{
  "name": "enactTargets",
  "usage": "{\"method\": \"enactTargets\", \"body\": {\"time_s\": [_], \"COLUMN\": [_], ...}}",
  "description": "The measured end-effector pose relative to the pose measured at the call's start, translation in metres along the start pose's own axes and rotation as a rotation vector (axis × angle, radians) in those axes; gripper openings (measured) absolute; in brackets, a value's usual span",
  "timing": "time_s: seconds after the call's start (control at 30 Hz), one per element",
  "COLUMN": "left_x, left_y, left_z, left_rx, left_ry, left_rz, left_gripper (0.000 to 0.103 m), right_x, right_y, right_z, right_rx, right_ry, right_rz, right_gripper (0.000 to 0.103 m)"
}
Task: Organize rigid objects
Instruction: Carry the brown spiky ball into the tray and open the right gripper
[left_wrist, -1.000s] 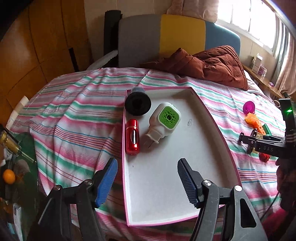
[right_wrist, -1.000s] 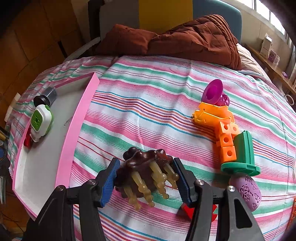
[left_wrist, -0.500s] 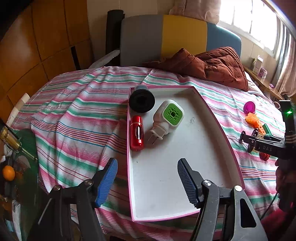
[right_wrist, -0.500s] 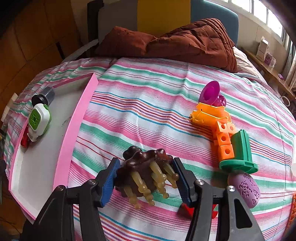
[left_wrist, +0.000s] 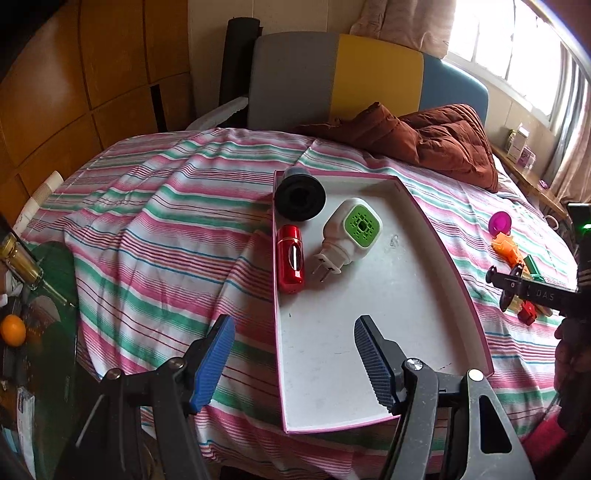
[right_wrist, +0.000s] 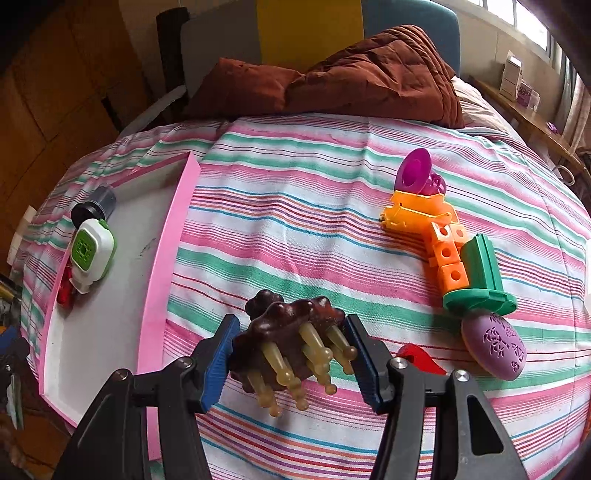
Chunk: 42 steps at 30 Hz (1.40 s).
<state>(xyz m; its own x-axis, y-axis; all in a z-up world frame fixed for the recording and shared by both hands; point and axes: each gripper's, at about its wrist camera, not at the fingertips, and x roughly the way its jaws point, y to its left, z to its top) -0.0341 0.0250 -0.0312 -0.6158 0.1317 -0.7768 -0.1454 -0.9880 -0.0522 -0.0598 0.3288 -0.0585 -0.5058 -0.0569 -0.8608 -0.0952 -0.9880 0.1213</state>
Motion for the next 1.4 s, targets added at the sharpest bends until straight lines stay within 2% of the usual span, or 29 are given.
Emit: {"method": "enactTargets", "body": {"time_s": [0.17,0.37,0.57,0.8,1.0,1.4], "left_x": [0.000,0.002,0.004,0.007,0.007,0.002], "left_y": [0.008,0.014,0.021,0.024,0.030,0.032], "left_z": [-0.001,-0.003,-0.004,-0.003,-0.002,-0.003], "left_rx": [-0.025,-0.038,-0.053,-0.055,-0.067,-0.064], "left_ry": [0.001,0.010,0.017,0.022,0.019,0.007], "left_rz": [-0.005,-0.004,0.000,0.002,0.013,0.021], "left_gripper": [0.068,0.068,0.068,0.068,0.068,0.068], "right_x": [-0.018,-0.026,-0.013,0.016,0.054,0.057], "right_y": [0.023,0.072,0.108,0.139,0.149,0.144], "right_z": [0.012,0.027,0.036,0.052,0.057,0.060], "right_rx": [-0.014,-0.094,-0.147,-0.227,-0.268,-0.224], "right_ry": [-0.055,-0.104,-0.094,-0.063,0.008,0.025], "right_rz": [0.047,0.098,0.124,0.096,0.015,0.034], "right_gripper": [0.058,0.058,0.058,0.059,0.059,0.059]}}
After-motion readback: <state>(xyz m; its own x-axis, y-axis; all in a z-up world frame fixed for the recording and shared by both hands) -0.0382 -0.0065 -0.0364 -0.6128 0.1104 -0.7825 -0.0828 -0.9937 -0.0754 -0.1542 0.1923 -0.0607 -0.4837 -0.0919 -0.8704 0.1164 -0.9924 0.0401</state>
